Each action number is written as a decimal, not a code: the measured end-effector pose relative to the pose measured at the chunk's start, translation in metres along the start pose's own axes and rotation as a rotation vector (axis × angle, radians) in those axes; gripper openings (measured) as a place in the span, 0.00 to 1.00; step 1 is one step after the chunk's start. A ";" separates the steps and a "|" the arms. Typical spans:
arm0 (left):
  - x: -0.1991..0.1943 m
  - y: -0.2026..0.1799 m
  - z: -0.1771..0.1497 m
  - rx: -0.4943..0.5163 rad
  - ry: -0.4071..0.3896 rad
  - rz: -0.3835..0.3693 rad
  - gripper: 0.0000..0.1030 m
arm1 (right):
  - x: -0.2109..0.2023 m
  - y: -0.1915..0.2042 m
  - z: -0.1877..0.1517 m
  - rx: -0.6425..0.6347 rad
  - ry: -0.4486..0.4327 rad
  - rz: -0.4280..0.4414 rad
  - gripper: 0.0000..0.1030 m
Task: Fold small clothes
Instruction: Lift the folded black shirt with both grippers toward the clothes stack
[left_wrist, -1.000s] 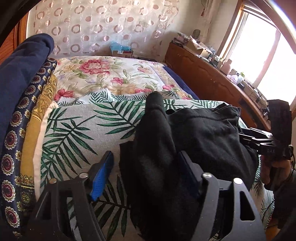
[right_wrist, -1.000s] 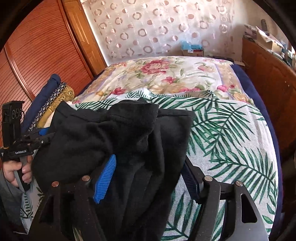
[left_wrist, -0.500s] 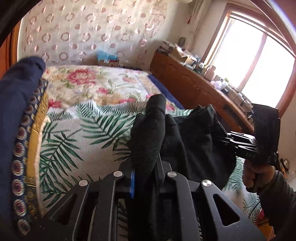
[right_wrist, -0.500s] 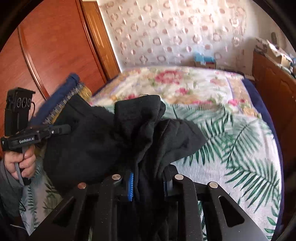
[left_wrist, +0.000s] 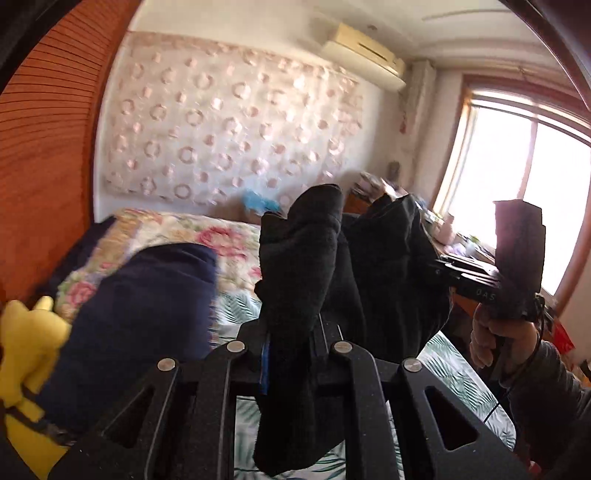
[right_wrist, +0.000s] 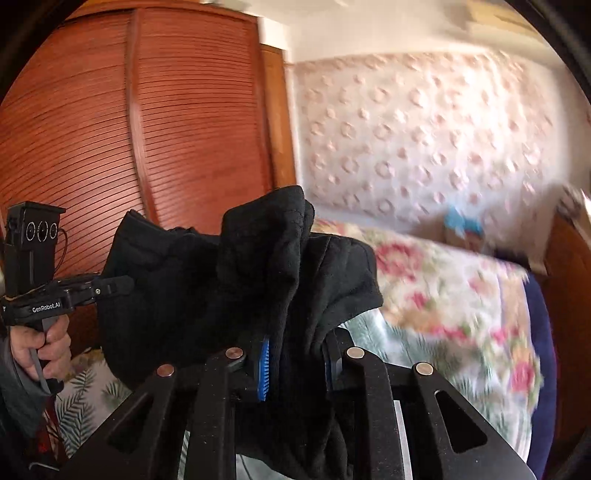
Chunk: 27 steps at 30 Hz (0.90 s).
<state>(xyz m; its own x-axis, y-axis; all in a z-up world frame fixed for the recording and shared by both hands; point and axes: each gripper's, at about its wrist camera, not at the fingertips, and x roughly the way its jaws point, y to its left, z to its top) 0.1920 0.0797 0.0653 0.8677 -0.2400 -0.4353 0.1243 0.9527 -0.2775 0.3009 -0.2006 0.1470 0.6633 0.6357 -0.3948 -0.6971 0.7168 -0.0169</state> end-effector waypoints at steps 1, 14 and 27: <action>-0.006 0.008 0.001 -0.012 -0.013 0.023 0.15 | 0.009 0.008 0.010 -0.032 0.001 0.015 0.20; -0.029 0.095 -0.056 -0.177 0.001 0.238 0.15 | 0.197 0.090 0.087 -0.333 0.094 0.112 0.20; -0.030 0.105 -0.080 -0.241 0.027 0.290 0.15 | 0.235 0.098 0.125 -0.219 0.076 0.074 0.51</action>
<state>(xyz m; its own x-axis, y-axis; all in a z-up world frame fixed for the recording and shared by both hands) 0.1405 0.1716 -0.0195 0.8368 0.0251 -0.5470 -0.2440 0.9114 -0.3314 0.4224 0.0553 0.1677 0.5915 0.6547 -0.4705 -0.7908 0.5848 -0.1805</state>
